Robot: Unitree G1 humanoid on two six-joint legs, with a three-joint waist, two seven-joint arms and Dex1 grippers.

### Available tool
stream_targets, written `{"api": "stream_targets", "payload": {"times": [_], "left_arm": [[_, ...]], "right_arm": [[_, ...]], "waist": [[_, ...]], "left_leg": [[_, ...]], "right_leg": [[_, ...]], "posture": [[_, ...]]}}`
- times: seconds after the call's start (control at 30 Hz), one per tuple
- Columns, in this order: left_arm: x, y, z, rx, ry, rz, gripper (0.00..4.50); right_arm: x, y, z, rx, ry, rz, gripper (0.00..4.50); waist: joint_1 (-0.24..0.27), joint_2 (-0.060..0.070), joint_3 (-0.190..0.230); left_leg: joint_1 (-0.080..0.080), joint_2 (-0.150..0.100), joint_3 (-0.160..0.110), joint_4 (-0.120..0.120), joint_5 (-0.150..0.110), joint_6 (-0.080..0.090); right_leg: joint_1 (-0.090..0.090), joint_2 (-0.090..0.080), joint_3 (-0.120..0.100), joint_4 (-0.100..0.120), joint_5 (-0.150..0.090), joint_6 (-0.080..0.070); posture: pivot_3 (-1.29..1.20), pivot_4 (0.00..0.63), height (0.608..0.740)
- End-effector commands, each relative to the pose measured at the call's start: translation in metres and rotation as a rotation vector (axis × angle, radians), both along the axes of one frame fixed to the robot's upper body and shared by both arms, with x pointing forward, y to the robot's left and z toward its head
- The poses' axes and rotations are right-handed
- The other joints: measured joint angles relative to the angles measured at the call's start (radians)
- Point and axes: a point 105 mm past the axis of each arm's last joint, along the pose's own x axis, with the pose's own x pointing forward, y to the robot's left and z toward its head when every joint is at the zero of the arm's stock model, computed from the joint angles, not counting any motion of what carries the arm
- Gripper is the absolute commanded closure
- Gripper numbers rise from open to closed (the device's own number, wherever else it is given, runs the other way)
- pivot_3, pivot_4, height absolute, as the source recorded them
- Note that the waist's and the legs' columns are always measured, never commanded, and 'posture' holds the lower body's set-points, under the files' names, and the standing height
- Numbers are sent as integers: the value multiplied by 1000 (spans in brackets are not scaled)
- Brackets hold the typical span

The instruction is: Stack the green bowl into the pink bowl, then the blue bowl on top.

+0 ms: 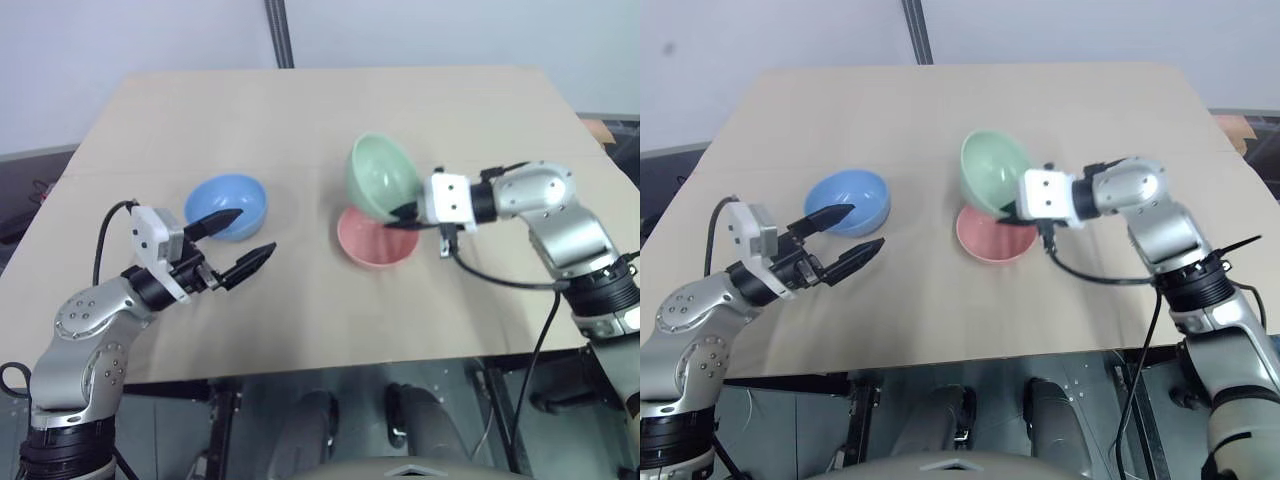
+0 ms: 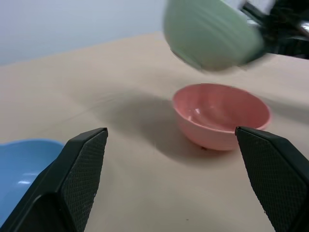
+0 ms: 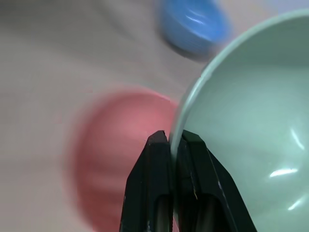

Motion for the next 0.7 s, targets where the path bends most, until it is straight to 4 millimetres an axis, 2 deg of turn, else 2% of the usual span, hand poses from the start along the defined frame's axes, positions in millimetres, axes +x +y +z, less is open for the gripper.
{"api": "stream_targets", "payload": {"times": [0.03, 0.1, 0.13, 0.2, 0.23, 0.3, 0.4, 0.53, 0.7], "left_arm": [[2, 0, 9, 8, -41, 2, 0], [5, 3, 13, 4, -47, 38, 0], [8, 6, 14, 19, -59, 75, 0], [11, 9, 12, 86, -65, 136, 0], [13, 12, 10, 145, -69, 178, 0], [18, 18, 7, 245, -71, 270, 0], [26, 22, 5, 360, -32, 356, 0], [37, 26, -10, 705, 49, 362, 0], [53, 24, -14, 831, 61, 353, 0]], "right_arm": [[0, 2, 4, -7, -23, -20, 3055], [3, -1, 1, -16, -27, -43, 2263], [7, -2, 5, 3, -54, -70, 1678], [9, -7, 16, 49, -66, -110, 732], [10, -10, 28, 115, -53, -142, 362], [6, -16, 51, 260, -13, -188, 362], [-3, -26, 64, 409, 43, -242, 362], [-12, -34, 63, 512, 93, -314, 362], [-16, -32, 56, 543, 101, -363, 362]], "waist": [[0, 0, 0], [0, 0, 0], [1, 0, 0], [0, 0, 0], [1, 0, 0], [1, 0, 0], [3, -1, 0], [15, -1, -1], [14, 0, 0]], "left_leg": [[0, 0, 0, 0, 0, 0], [0, 0, 0, 1, 0, 0], [0, 0, 0, 1, 0, 0], [0, 0, 0, 1, 0, 0], [0, 0, 0, 1, 1, -2], [-1, 0, 0, 0, 1, -3], [-1, 0, 0, 0, 0, -1], [-1, -1, -4, 0, 0, -1], [0, -1, 1, 0, 0, 0]], "right_leg": [[0, 0, 0, 0, 0, 0], [0, 0, -1, 0, 1, -1], [0, 0, -2, 0, 1, -1], [0, 0, -2, 0, 1, -1], [0, 1, -2, 0, 1, -1], [0, 1, -1, 0, 1, -1], [0, 0, -1, 0, 1, -1], [1, 0, -2, 0, 1, -1], [0, 4, -1, 0, 1, -1]], "posture": [[0, 150, 740], [0, 150, 740], [0, 150, 740], [0, 150, 740], [0, 150, 740], [0, 150, 740], [0, 150, 740], [0, 150, 740], [0, 150, 740]]}}
